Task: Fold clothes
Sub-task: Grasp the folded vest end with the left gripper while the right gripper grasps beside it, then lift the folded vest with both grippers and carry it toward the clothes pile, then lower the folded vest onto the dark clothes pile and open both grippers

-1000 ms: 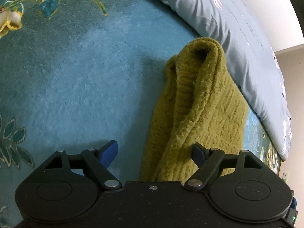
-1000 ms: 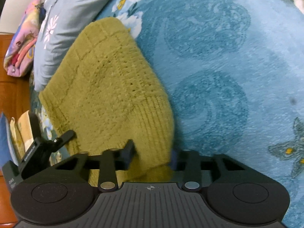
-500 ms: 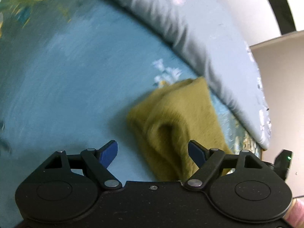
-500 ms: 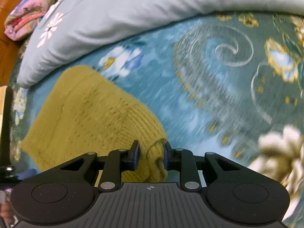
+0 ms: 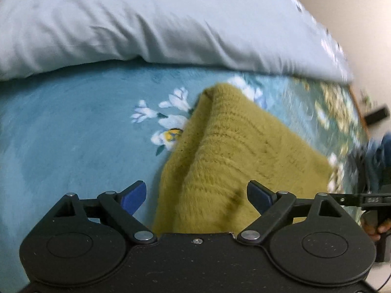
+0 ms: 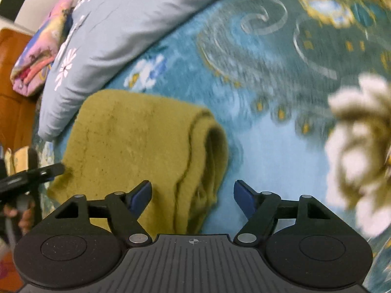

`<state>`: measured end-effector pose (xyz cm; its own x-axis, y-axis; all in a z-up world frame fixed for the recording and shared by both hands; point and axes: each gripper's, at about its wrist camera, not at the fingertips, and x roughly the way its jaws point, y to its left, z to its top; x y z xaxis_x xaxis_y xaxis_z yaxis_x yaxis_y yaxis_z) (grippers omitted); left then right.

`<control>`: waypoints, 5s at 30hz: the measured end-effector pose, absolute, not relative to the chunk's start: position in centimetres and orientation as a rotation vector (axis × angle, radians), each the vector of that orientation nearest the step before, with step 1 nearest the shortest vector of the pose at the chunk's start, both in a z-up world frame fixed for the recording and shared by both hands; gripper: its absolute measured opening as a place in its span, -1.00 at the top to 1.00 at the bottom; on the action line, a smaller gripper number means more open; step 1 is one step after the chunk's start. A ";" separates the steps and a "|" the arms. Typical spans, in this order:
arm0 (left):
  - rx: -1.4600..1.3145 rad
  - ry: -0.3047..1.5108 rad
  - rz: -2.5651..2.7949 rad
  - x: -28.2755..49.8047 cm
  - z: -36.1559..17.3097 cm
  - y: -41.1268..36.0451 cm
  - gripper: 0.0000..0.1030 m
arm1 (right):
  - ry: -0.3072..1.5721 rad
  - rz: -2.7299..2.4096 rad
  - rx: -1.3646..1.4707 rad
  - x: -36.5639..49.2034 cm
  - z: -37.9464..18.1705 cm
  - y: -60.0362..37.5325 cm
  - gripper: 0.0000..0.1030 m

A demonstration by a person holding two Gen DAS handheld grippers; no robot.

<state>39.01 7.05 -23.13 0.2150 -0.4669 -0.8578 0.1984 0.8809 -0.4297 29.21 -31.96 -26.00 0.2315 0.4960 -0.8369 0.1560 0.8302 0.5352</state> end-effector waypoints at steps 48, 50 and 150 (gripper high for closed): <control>-0.719 1.298 -0.441 26.5 -24.1 1.7 0.43 | 1.478 0.709 0.282 34.2 -23.5 -32.3 0.19; -0.748 1.299 -0.388 26.1 -24.8 1.8 0.38 | 1.504 0.704 0.269 34.6 -24.3 -32.5 0.15; -0.297 0.892 -0.666 12.6 4.2 -50.4 0.39 | 0.956 0.449 0.374 15.8 6.7 -80.0 0.24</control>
<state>12.62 -50.38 4.23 0.4462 -0.6467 -0.6186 0.4099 0.7621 -0.5011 15.75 -79.99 6.66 0.4982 0.5215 -0.6927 -0.2000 0.8465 0.4935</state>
